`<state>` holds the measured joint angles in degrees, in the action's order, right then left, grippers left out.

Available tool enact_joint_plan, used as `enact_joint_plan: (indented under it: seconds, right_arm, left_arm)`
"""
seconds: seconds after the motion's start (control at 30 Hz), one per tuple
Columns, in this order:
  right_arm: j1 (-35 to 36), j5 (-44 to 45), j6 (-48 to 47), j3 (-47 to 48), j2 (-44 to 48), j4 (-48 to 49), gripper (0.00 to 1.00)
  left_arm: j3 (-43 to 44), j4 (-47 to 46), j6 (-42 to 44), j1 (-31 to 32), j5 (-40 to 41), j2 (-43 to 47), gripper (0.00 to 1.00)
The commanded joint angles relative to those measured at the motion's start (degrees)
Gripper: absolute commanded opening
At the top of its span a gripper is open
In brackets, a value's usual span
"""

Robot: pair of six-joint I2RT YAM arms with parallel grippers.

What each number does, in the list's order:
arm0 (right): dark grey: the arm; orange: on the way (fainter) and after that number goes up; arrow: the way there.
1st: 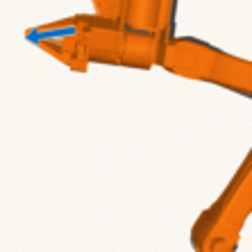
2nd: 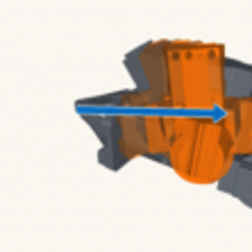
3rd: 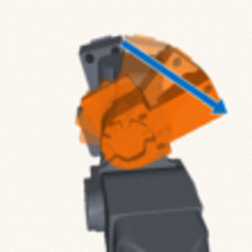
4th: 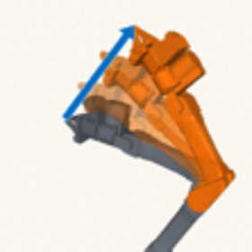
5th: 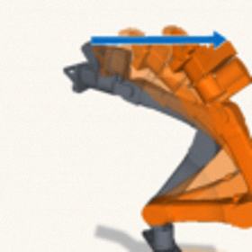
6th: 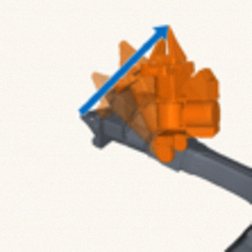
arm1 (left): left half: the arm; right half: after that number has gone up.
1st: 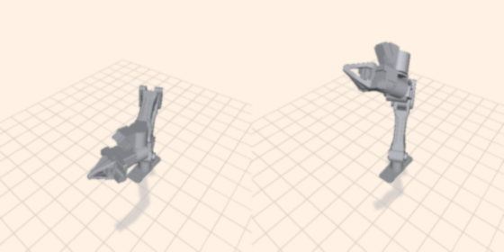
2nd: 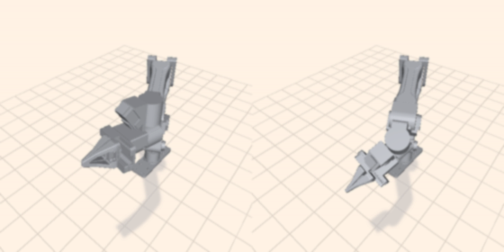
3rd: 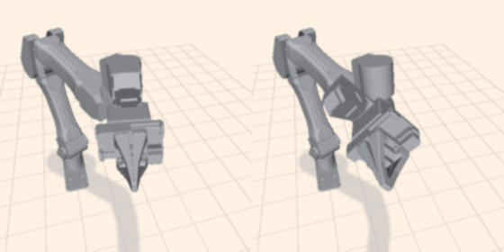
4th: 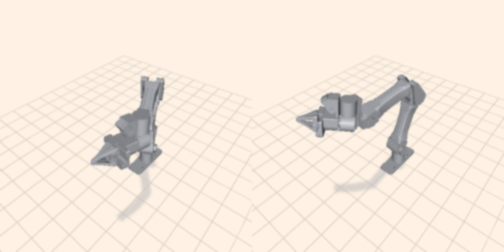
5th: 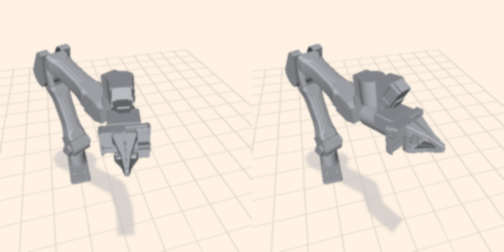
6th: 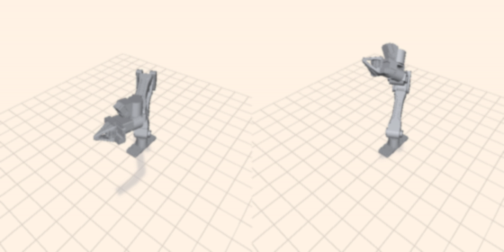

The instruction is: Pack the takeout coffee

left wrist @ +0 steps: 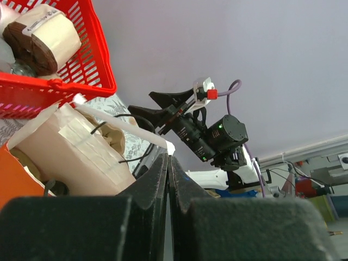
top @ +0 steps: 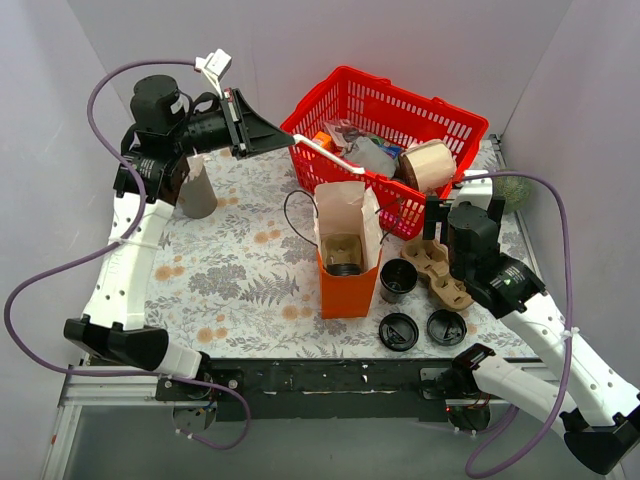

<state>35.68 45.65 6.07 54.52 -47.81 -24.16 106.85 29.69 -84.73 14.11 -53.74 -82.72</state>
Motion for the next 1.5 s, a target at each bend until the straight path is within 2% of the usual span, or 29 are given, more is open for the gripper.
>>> enact_joint_plan:
  seconds: [0.0, 0.17, 0.33, 0.6, 1.13, 1.2, 1.27, 1.3, 1.4, 1.47]
  right_arm:
    - [-0.2, -0.5, -0.1, -0.2, 0.0, 2.7, 0.96]
    - [-0.2, -1.0, -0.1, -0.2, -0.7, 2.4, 0.96]
    - [-0.2, -0.9, 0.0, -0.4, -0.9, 2.5, 0.96]
    - [-0.2, -0.7, -0.1, -0.3, -1.5, 2.3, 0.96]
    - [-0.3, -1.4, -0.2, -0.6, -1.6, 2.2, 0.97]
    - [-0.2, -1.5, -0.3, -0.5, -1.7, 2.0, 0.97]
    - [-0.2, -1.3, -0.3, -0.5, -1.8, 1.9, 0.97]
    - [-0.2, -1.2, -0.3, -0.4, -1.8, 1.9, 0.97]
    - [-0.2, -1.2, -0.3, -0.3, -1.7, 1.9, 0.98]
    - [-0.2, -1.0, -0.2, -0.3, -1.7, 2.0, 0.98]
  left_arm:
    - [-1.3, 2.6, 0.3, 0.4, -3.1, 2.7, 0.0]
    - [-2.9, 9.8, 3.5, 1.3, 1.8, 3.9, 0.0]
    - [-4.5, 12.7, 5.4, 4.1, 4.5, 2.3, 0.0]
    - [2.2, 19.9, 8.6, 18.0, 21.6, -7.7, 0.0]
    - [6.2, 21.4, 11.1, 21.5, 39.3, -15.1, 0.0]
    - [7.5, 22.6, 11.8, 21.6, 38.7, -16.1, 0.24]
    - [8.3, 23.1, 12.3, 21.5, 38.2, -16.5, 0.64]
    - [8.3, 23.1, 12.3, 21.6, 38.1, -16.3, 0.78]
    - [9.3, 23.1, 12.7, 21.6, 38.0, -16.0, 0.98]
    - [10.7, 23.7, 12.9, 21.7, 38.6, -15.9, 0.98]
